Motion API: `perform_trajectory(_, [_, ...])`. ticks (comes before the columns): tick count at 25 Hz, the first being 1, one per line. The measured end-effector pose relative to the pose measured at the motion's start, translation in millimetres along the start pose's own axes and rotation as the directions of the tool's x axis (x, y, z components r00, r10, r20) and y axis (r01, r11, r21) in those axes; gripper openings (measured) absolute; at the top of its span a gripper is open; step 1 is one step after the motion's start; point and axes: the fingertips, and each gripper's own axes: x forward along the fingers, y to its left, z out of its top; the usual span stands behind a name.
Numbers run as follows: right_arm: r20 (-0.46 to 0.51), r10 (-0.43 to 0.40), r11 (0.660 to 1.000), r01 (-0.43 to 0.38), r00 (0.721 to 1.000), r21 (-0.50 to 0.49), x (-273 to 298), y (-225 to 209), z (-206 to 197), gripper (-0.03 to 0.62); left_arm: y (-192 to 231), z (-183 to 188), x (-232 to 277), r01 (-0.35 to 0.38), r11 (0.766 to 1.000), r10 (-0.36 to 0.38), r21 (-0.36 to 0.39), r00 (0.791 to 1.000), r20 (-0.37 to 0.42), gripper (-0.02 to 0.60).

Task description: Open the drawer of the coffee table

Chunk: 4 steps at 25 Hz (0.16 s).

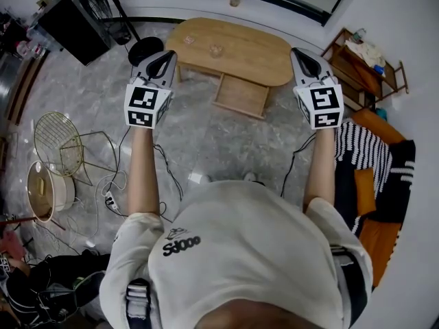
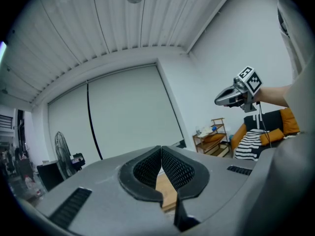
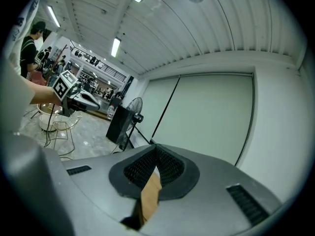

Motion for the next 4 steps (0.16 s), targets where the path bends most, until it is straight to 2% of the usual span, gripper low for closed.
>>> perform_trajectory(4, [0.005,0.007,1.000,-0.007,1.000,0.001,9.5,2.4,-0.2,0.006,6.8,-1.9,5.9,0.006,1.000,-0.006,-0.004,1.000,-0.004,0.018])
